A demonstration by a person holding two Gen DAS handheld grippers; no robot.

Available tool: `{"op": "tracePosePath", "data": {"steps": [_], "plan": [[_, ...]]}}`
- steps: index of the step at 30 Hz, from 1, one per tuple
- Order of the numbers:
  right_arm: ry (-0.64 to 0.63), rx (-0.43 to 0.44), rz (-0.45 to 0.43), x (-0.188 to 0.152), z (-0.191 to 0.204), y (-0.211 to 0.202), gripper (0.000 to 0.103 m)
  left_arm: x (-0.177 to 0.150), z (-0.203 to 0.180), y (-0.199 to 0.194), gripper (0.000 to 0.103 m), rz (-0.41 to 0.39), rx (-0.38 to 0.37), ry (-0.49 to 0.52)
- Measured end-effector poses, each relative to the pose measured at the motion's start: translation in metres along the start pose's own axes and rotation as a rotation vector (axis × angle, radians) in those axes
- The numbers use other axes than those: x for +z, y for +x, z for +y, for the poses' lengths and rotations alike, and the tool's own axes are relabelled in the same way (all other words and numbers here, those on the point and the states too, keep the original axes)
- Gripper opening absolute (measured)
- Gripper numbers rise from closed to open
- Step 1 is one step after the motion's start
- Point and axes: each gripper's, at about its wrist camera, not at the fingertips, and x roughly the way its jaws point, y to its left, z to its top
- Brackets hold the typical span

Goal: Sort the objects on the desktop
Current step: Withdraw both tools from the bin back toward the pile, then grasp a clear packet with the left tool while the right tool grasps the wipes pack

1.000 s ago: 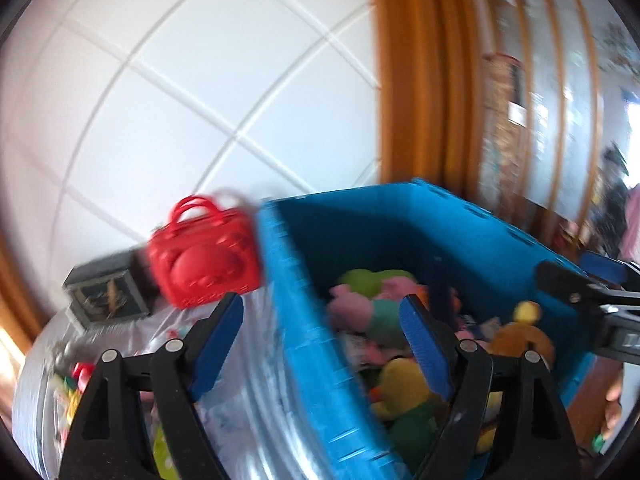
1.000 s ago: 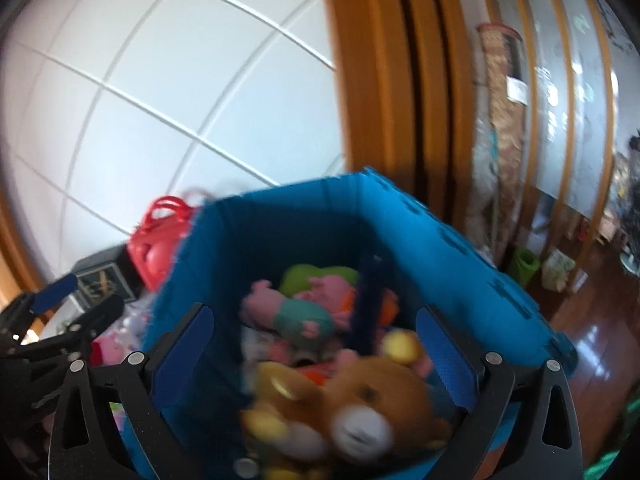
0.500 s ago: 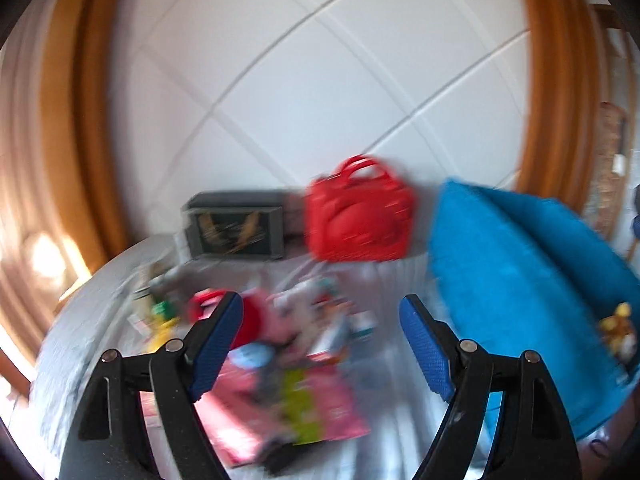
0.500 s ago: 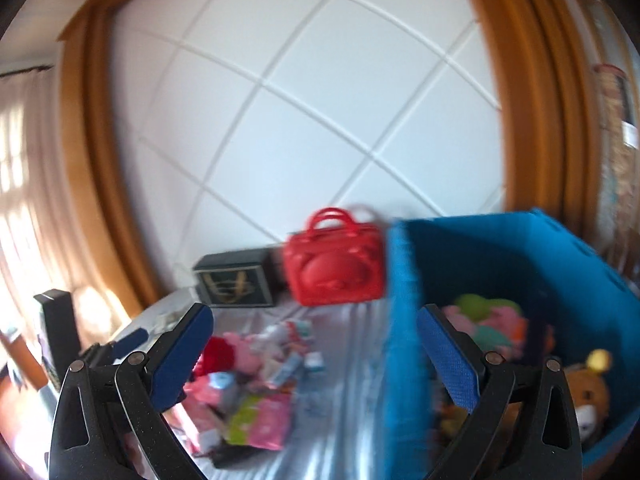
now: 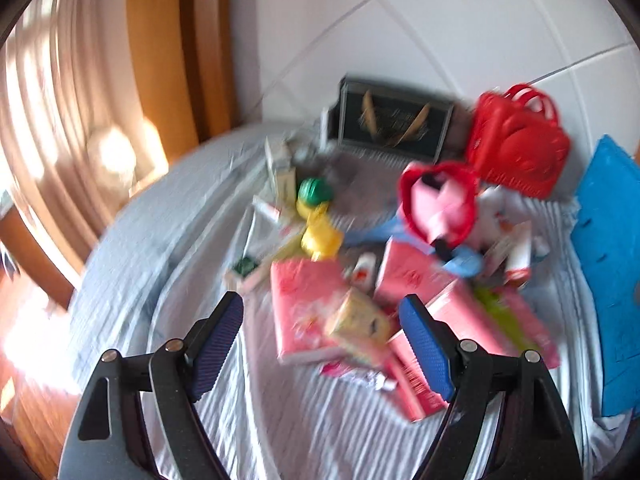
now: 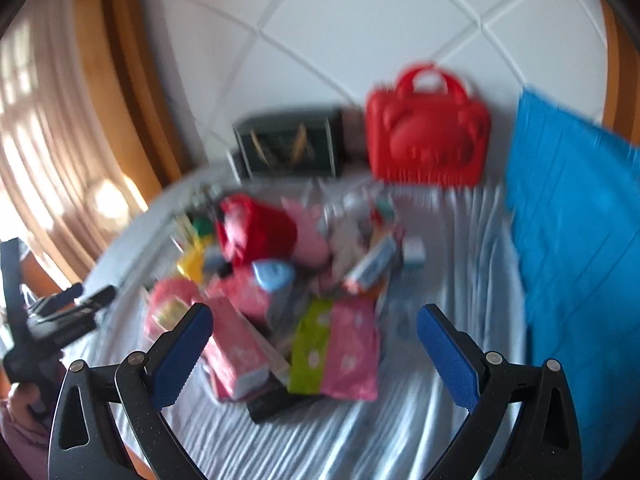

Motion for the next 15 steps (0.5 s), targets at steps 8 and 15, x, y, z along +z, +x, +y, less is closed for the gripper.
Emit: {"op": "tracePosePath", "data": {"steps": [8,15], "plan": [[0.100,-0.103,0.162,-0.032,-0.037,0.055,0.103,-0.018,0.007,0.059,0.080,0.117,-0.063,-0.041],[0.182,-0.128,0.238,-0.042,-0.073,0.072,0.103,-0.018,-0.017,0.107,0.080,0.200,-0.097,-0.022]]}}
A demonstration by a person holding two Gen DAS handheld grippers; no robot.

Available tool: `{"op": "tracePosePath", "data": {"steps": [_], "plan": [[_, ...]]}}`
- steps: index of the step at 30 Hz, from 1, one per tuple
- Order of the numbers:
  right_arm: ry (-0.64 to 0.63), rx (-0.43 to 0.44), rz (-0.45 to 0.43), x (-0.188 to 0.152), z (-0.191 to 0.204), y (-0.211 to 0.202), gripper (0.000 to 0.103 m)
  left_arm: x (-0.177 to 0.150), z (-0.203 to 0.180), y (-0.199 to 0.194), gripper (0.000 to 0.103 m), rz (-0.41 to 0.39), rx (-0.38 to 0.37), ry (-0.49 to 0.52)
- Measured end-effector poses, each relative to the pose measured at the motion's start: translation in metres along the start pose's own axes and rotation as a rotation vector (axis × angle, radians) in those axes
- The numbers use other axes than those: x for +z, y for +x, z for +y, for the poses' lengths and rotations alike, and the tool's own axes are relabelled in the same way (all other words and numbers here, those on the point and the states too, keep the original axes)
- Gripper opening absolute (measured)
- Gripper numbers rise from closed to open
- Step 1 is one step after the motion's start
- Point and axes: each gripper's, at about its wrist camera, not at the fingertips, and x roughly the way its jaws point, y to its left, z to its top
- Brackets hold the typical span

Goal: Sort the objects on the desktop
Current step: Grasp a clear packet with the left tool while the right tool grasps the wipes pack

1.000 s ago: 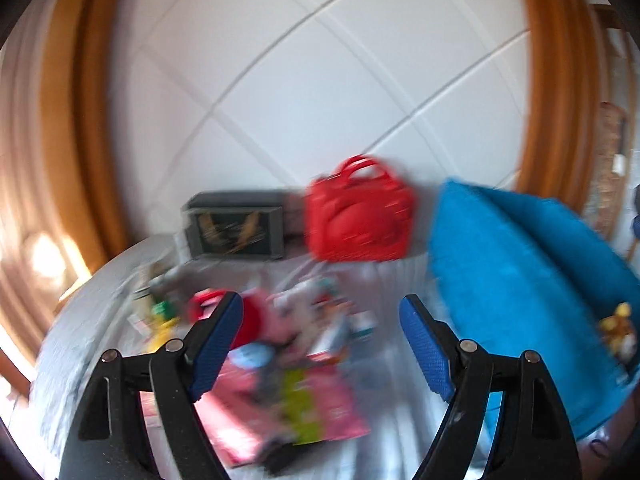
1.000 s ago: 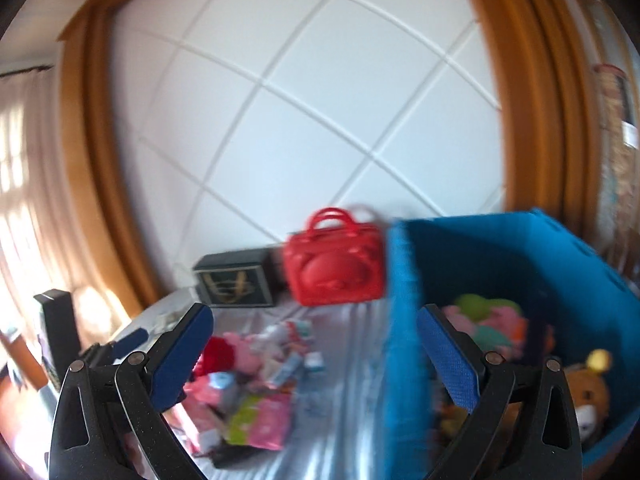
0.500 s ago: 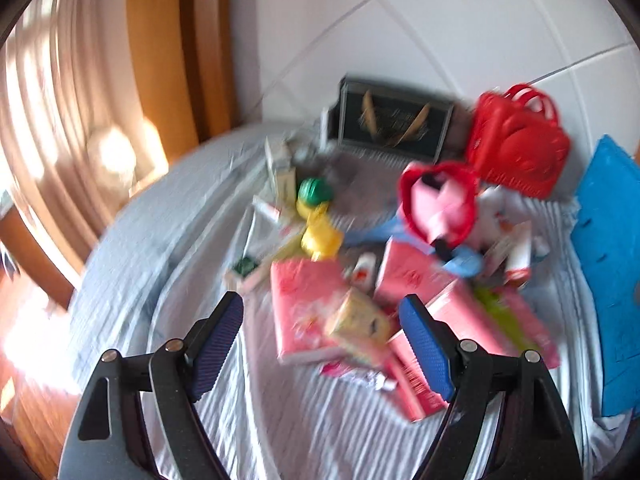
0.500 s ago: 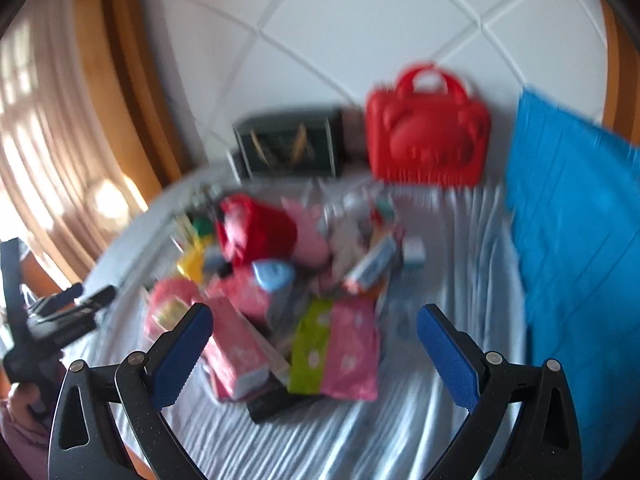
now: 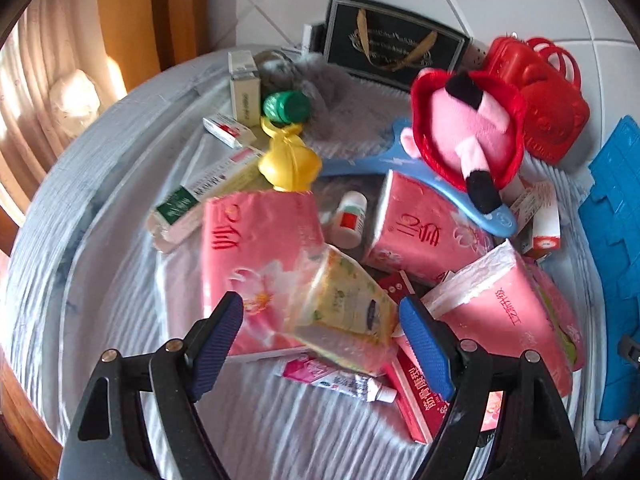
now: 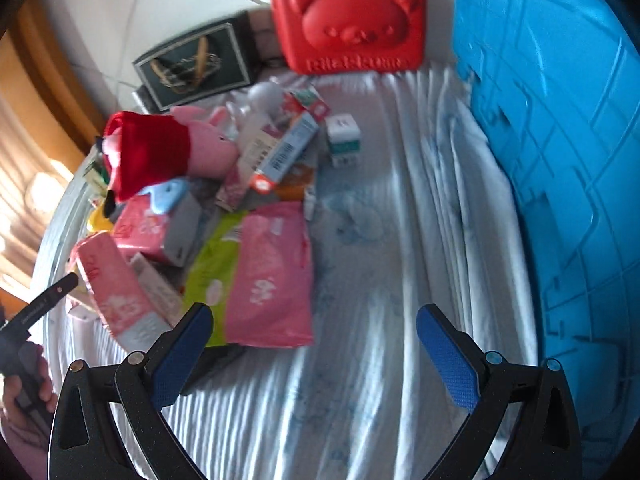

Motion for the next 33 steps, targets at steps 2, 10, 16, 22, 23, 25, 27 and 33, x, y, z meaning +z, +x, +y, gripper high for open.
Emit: {"op": "tracePosePath", "data": {"steps": [2,10,16,22,23,25,27,33], "plan": [[0.004,-0.021,0.023,0.002,-0.004,0.008,0.103,0.000,-0.004,0.011,0.080,0.027,0.001,-0.004],[-0.065,0.090,0.121,0.016,0.028,0.052,0.103,0.004,-0.020,0.020,0.067,0.020,0.045,0.070],[-0.146,0.109,0.204,0.026,0.066,0.092,0.103,0.006,-0.028,0.019,0.032,0.006,0.067,0.101],[-0.162,0.075,0.225,0.031,0.072,0.117,0.103,0.010,-0.028,0.019,0.022,-0.005,0.047,0.087],[-0.155,0.069,0.233,0.032,0.070,0.121,0.103,0.011,-0.028,0.017,0.018,-0.009,0.035,0.082],[-0.146,0.060,0.271,0.031,0.067,0.129,0.103,0.014,-0.029,0.012,0.015,-0.025,0.021,0.079],[-0.124,0.062,0.297,0.027,0.061,0.137,0.096,0.017,-0.033,-0.002,0.014,-0.061,0.020,0.087],[-0.162,0.047,0.172,0.023,0.065,0.093,0.046,0.026,-0.041,-0.052,0.014,-0.196,0.036,0.119]]}}
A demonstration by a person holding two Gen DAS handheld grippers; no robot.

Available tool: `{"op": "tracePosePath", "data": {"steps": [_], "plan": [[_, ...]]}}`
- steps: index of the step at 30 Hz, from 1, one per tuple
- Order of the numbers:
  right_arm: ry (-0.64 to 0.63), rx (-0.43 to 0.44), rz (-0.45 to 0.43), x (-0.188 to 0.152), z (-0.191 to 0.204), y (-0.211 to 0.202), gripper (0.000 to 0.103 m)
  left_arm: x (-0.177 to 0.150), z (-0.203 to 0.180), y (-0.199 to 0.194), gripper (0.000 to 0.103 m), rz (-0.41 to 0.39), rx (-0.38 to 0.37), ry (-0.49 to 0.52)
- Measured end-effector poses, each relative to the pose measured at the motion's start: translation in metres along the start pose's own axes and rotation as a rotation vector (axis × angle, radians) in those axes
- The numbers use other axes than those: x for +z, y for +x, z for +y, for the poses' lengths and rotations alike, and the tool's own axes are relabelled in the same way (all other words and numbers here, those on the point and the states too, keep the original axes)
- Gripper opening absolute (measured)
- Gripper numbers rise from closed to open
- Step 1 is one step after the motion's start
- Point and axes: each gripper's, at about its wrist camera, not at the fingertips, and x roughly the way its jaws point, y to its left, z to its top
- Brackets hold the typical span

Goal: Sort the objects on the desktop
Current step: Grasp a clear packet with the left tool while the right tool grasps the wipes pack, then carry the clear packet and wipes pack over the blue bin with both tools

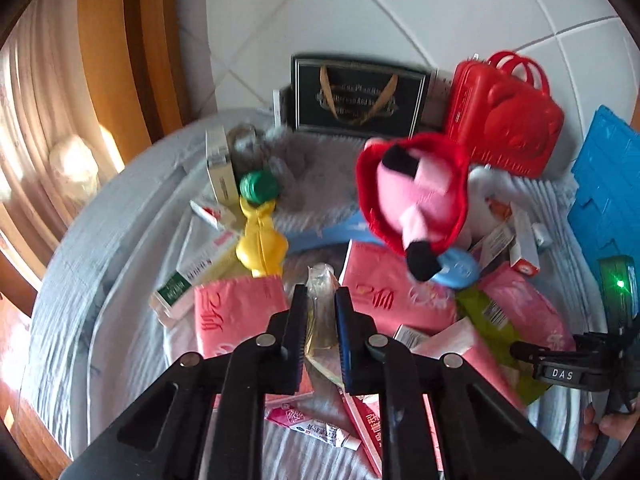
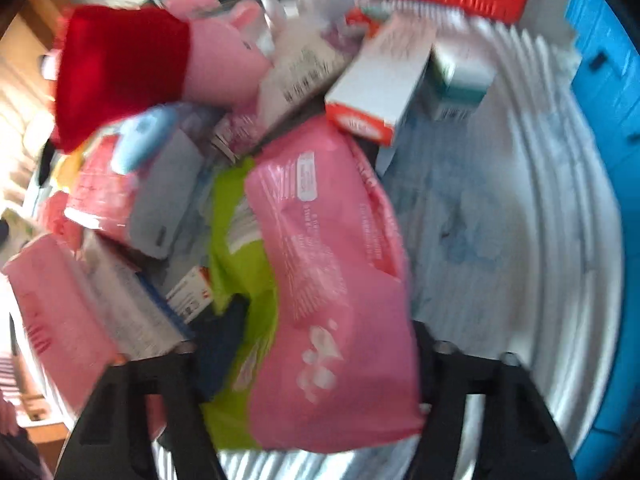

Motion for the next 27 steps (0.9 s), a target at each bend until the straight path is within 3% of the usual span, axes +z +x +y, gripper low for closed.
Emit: {"op": "tracePosePath", "data": {"steps": [1,5,11,17,23,27], "plan": [[-0.002,-0.003,-0.024,-0.002,0.000,-0.009,0.035,0.003,-0.001,-0.008,0.014,-0.017,0.001,0.002],[-0.032,0.005,-0.128,-0.010,0.004,-0.049,0.026,0.010,-0.006,-0.034,0.014,-0.072,-0.005,0.008],[-0.050,0.017,-0.293,-0.013,0.007,-0.110,0.025,0.013,-0.022,-0.072,0.014,-0.147,-0.042,0.036],[-0.055,-0.034,-0.494,-0.027,0.001,-0.187,0.025,0.018,-0.056,-0.109,0.014,-0.226,-0.080,0.087],[-0.022,-0.110,-0.696,-0.055,-0.026,-0.264,0.026,0.027,-0.107,-0.144,0.014,-0.304,-0.156,0.143],[0.032,-0.139,-0.782,-0.072,-0.057,-0.302,0.026,0.030,-0.157,-0.171,0.014,-0.354,-0.247,0.215]]}}
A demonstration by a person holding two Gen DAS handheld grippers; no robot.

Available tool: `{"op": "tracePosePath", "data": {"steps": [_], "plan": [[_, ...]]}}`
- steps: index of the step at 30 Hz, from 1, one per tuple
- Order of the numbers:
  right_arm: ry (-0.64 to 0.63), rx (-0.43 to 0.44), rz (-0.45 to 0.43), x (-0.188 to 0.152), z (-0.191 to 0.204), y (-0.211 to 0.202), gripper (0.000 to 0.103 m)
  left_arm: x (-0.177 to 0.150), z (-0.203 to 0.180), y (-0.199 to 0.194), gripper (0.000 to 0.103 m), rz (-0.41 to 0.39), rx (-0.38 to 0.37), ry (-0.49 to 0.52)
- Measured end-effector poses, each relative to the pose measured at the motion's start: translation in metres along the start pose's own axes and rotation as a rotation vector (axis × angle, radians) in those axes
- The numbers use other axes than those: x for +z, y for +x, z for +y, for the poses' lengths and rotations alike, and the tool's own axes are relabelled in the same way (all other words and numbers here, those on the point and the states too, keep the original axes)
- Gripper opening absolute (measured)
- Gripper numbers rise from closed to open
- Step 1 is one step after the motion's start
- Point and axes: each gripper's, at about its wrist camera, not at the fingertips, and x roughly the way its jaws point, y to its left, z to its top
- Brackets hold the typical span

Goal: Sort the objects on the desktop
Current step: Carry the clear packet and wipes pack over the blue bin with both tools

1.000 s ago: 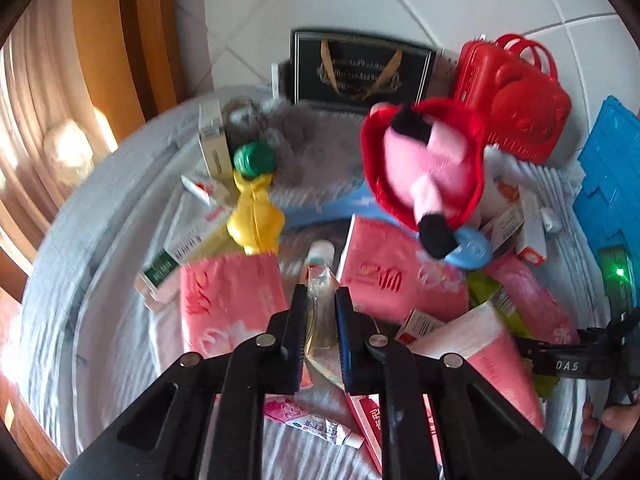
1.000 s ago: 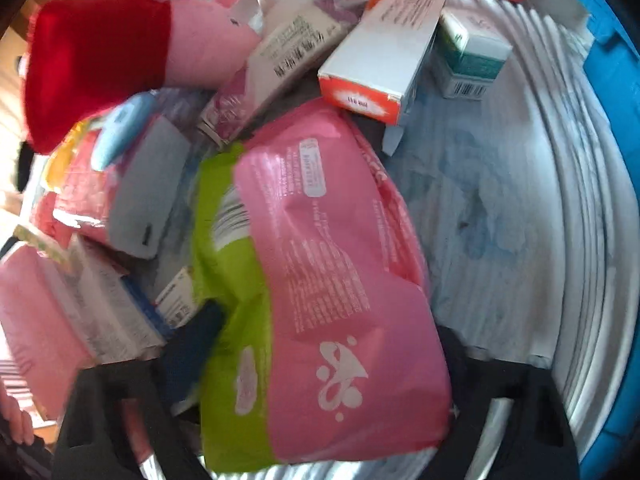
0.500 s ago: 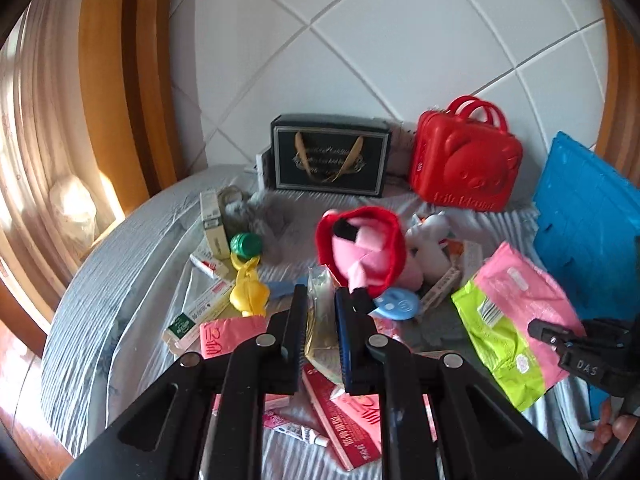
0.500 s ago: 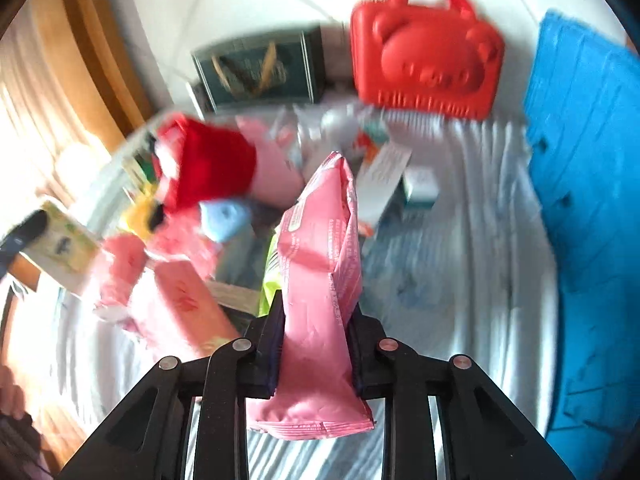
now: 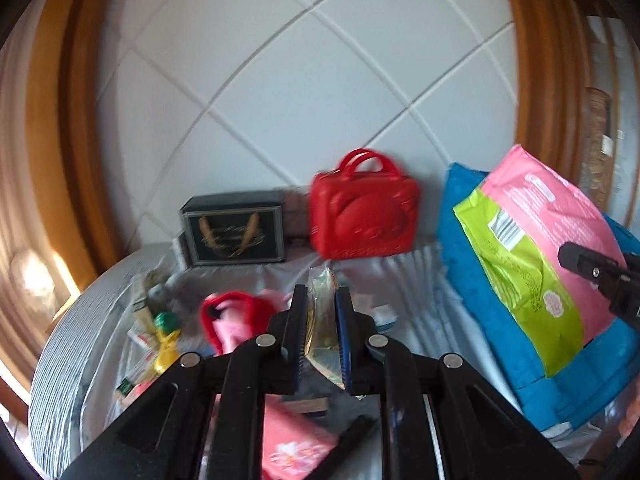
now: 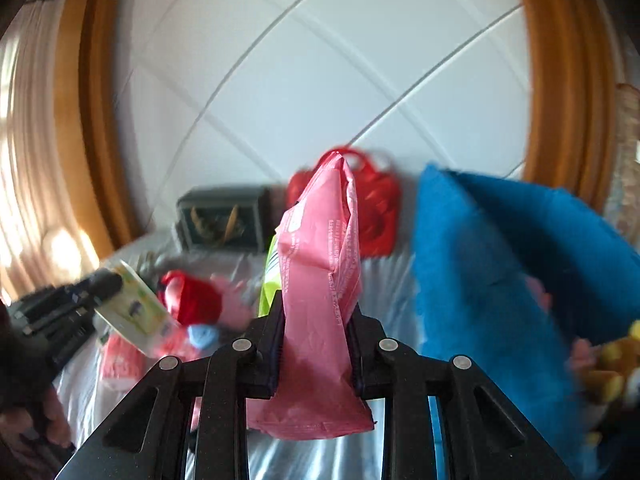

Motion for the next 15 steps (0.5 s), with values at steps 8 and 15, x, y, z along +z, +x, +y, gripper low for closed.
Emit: {"op": "tracePosePath", "data": {"steps": [8,15], "plan": [[0.077,-0.190,-0.142,0.016,-0.087,-0.072,0.026,0.040,-0.114,-0.021,0.014,-0.100,-0.172,0.107],[0.120,-0.351,-0.125,0.012,-0.176,-0.089,0.026,0.068,-0.216,-0.022,0.014,-0.124,-0.282,0.159]]}}
